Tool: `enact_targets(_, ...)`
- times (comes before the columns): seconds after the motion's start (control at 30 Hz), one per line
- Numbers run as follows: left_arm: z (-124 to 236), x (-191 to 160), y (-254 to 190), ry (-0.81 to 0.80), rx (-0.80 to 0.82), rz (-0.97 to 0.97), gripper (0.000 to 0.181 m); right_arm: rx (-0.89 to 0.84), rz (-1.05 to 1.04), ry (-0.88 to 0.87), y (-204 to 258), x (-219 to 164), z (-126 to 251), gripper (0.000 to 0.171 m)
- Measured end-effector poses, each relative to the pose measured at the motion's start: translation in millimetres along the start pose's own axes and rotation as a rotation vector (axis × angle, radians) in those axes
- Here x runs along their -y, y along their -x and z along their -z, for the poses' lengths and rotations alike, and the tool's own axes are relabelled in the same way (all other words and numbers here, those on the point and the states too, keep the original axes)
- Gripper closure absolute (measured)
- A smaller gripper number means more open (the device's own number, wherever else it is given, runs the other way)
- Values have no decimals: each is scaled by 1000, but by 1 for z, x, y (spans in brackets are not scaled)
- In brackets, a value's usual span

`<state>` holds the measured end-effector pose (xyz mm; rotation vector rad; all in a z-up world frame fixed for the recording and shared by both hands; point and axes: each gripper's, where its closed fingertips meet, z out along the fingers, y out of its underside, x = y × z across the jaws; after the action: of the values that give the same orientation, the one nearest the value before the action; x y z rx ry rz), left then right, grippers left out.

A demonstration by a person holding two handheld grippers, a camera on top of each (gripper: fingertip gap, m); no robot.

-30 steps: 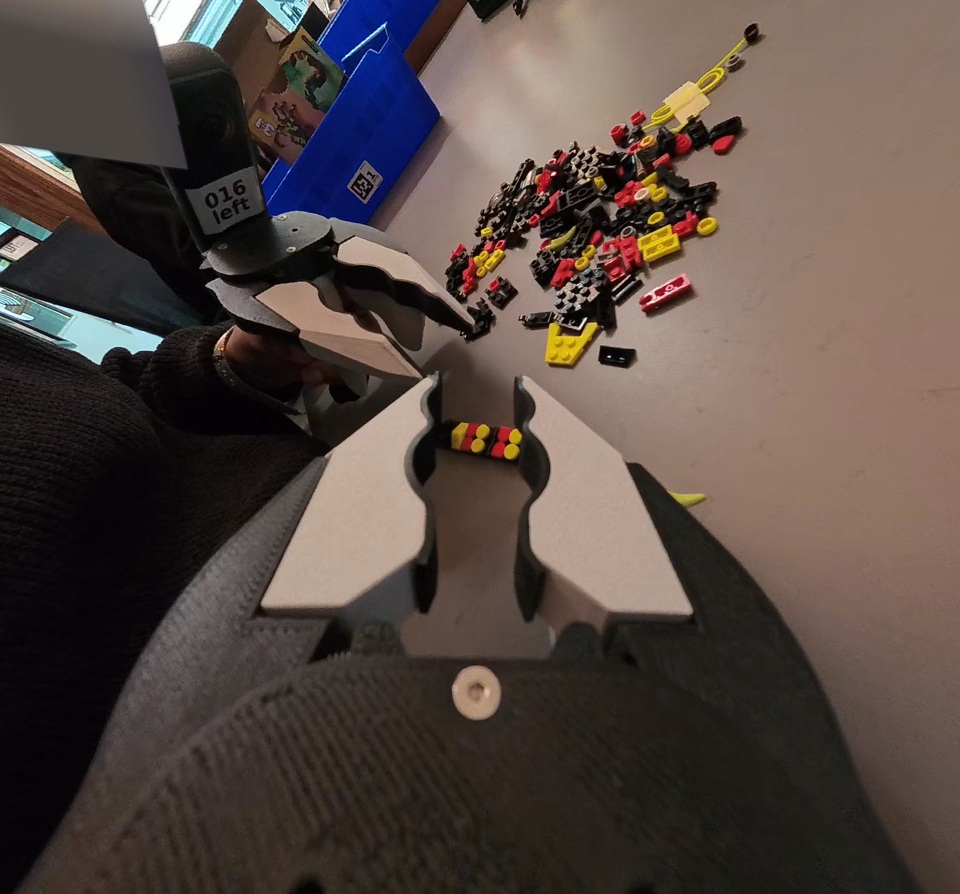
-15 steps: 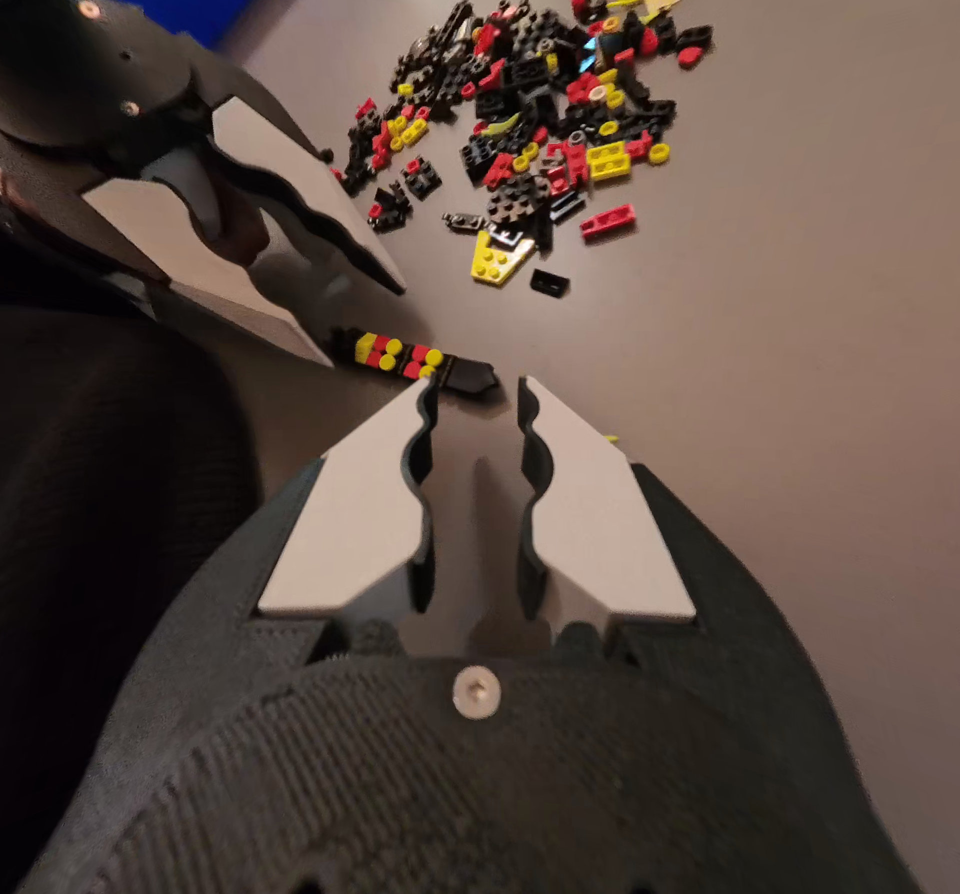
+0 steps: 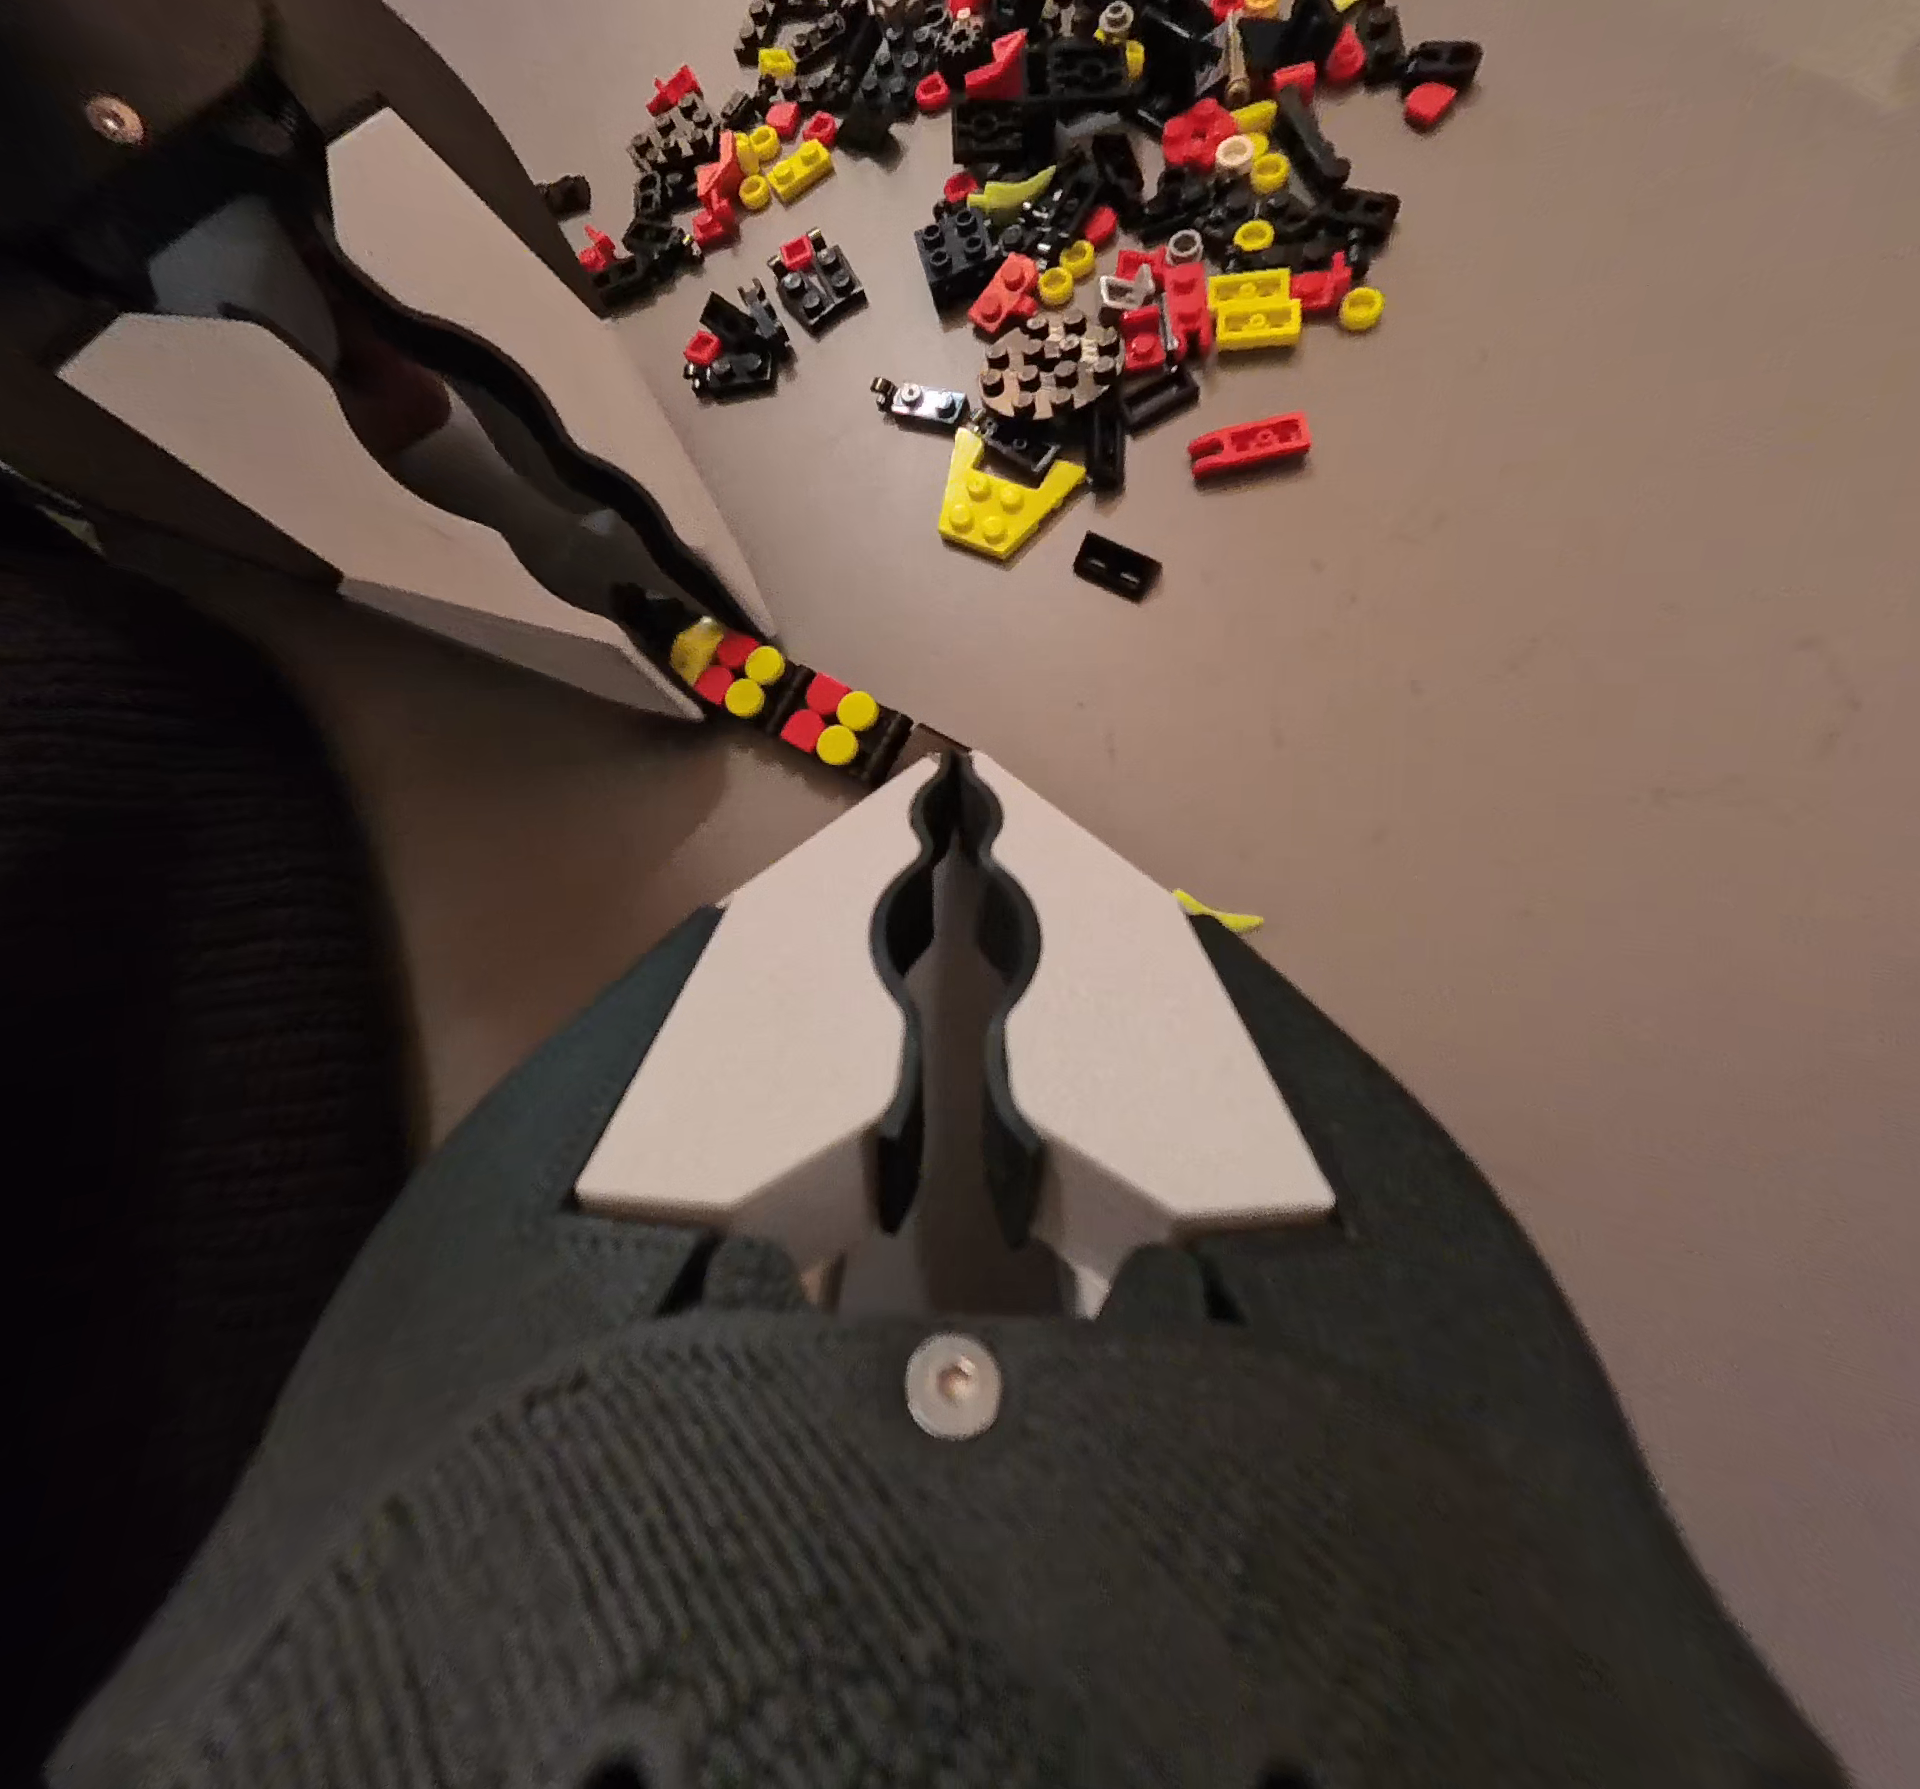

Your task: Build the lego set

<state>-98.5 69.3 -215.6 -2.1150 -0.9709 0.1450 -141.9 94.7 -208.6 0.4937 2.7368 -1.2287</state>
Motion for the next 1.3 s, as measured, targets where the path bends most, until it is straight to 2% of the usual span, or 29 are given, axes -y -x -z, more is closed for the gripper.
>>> enact_targets(0.23, 1, 0, 0, 1, -23, 41, 166, 12, -31, 1, -1, -1, 1, 171)
enact_targets(0.3, 1, 1, -1, -3, -28, 37, 160, 0, -13, 8, -1, -1, 2, 171)
enact_targets(0.43, 5, 5, -5, -33, -72, 55, 151, 19, -5, -49, 2, 10, 8, 161)
enact_targets(0.67, 6, -2, 4, 3, -29, 5, 150, 73, -78, -69, 1, 11, 12, 151)
enact_targets(0.87, 5, -2, 4, 6, -16, -7, 151, 90, -60, 17, 7, -5, 2, 141)
enact_targets(1.03, 8, 1, 18, -18, 45, 30, 148, 151, -65, 40, 16, -8, 2, 145)
enact_targets(1.3, 14, 9, 19, -71, 12, 81, 147, 145, -51, -3, 15, 0, 6, 140)
